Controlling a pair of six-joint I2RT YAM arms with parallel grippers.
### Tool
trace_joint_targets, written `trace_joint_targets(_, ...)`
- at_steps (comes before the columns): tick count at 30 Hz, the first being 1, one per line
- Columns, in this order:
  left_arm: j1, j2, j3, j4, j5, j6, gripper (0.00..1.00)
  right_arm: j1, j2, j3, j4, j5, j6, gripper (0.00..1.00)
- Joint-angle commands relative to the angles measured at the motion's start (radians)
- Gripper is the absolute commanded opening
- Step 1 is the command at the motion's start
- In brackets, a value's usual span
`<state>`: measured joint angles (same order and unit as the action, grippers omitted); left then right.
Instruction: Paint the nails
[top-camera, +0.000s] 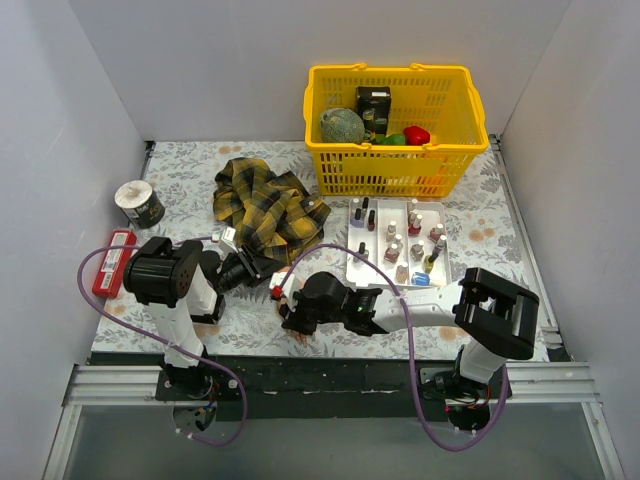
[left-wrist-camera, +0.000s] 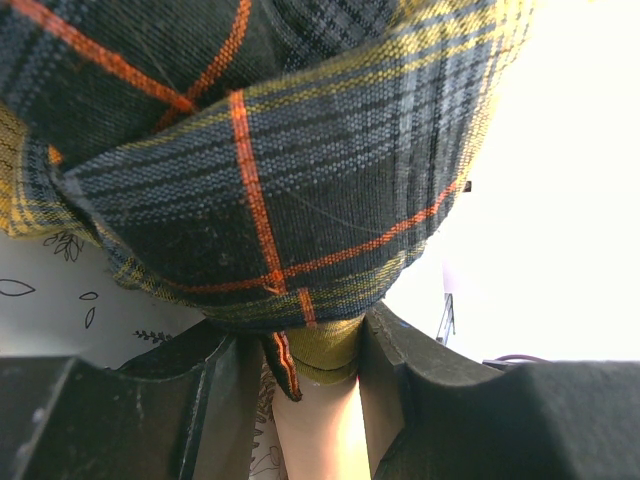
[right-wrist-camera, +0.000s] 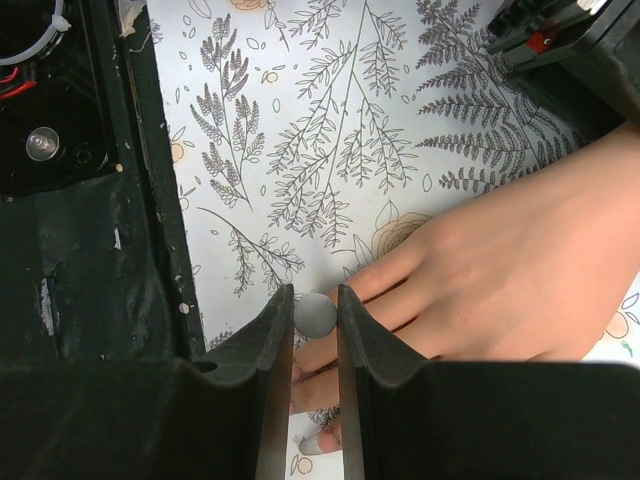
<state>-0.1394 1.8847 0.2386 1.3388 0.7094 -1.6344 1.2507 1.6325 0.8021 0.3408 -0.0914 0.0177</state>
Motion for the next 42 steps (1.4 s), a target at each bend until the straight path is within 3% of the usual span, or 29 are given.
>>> trace_joint_targets(1, -0.006, -0.039, -0.015, 0.03, 0.027, 0.065, 0.17, 0.001, 0.007, 0.04, 0.017, 0.015, -0.015, 0.01)
trace_joint_targets(42, -0.006, -0.042, -0.015, 0.022, 0.027, 0.07, 0.17, 0.001, 0.023, 0.06, -0.02, -0.008, -0.047, 0.01)
